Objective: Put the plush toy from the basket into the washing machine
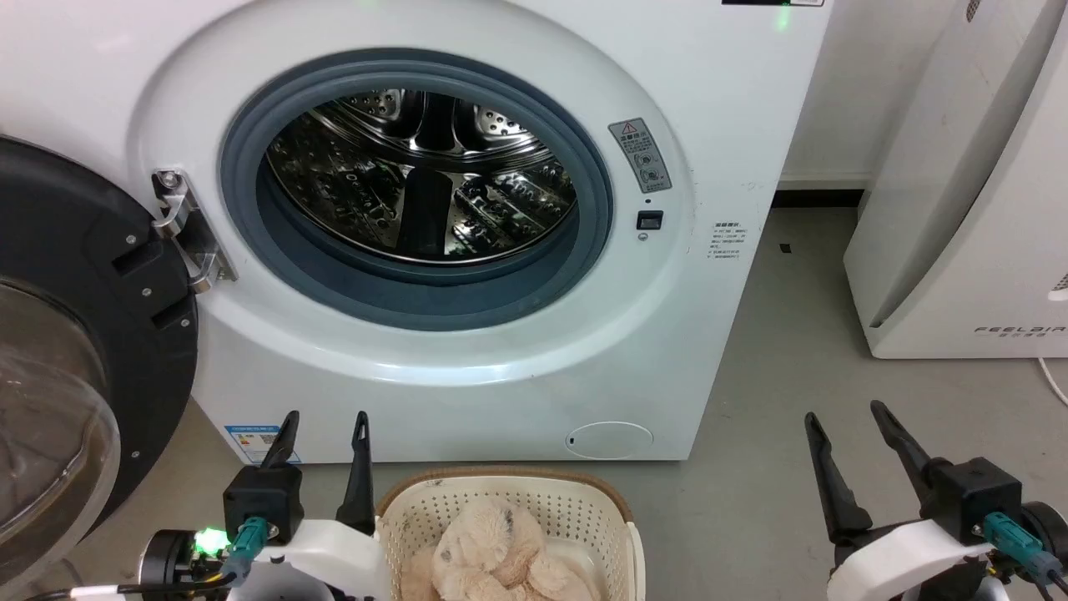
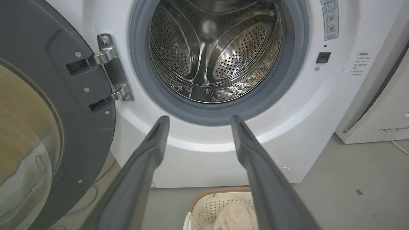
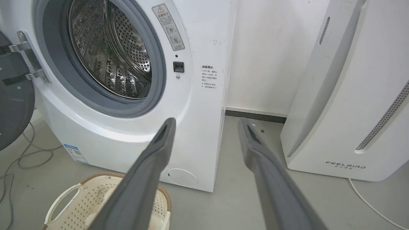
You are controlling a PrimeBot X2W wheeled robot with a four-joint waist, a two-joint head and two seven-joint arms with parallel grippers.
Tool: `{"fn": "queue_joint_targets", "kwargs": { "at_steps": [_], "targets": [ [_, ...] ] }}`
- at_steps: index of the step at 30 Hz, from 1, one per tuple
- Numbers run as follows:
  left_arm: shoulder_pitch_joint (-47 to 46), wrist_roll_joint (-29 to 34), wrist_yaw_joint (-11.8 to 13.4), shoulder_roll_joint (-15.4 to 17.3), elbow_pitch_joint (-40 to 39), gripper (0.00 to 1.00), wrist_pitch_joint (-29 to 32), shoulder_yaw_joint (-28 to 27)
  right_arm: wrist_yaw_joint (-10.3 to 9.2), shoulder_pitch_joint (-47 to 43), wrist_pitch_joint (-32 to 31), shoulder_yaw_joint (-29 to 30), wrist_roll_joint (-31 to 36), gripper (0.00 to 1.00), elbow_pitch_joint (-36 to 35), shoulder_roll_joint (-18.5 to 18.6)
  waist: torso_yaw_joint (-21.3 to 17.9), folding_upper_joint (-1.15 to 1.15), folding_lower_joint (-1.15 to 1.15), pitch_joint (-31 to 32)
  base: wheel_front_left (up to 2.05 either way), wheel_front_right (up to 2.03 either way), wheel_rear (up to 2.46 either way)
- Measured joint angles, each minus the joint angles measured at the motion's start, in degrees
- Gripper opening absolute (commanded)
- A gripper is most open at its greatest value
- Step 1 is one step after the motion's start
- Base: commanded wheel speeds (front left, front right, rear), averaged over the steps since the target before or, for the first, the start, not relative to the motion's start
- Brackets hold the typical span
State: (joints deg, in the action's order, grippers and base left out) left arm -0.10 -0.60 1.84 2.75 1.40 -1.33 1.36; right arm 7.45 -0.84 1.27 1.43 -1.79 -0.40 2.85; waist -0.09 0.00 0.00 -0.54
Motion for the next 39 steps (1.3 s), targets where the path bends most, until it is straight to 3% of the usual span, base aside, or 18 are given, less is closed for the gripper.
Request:
{"fn": "queue_joint_targets", "kwargs": {
  "at_steps": [22,39],
  "targets": [
    [-7.82,-2.23,0.23,0.00,14.62,1.00,-2.63,3.69,0.00,1.57,2.80,0.36,-4.48,1.00,-1.65,0.00,-2.05,0.00,0.00,-5.09,0.00,0.00,0.00],
    [-14.41,-4.86,-1.70,0.01,29.06,1.00,-0.62,7.60,0.00,3.77,4.75,0.48,-8.48,1.00,-2.97,0.00,-4.65,0.00,0.00,-11.18,0.00,0.00,0.00]
  ]
}}
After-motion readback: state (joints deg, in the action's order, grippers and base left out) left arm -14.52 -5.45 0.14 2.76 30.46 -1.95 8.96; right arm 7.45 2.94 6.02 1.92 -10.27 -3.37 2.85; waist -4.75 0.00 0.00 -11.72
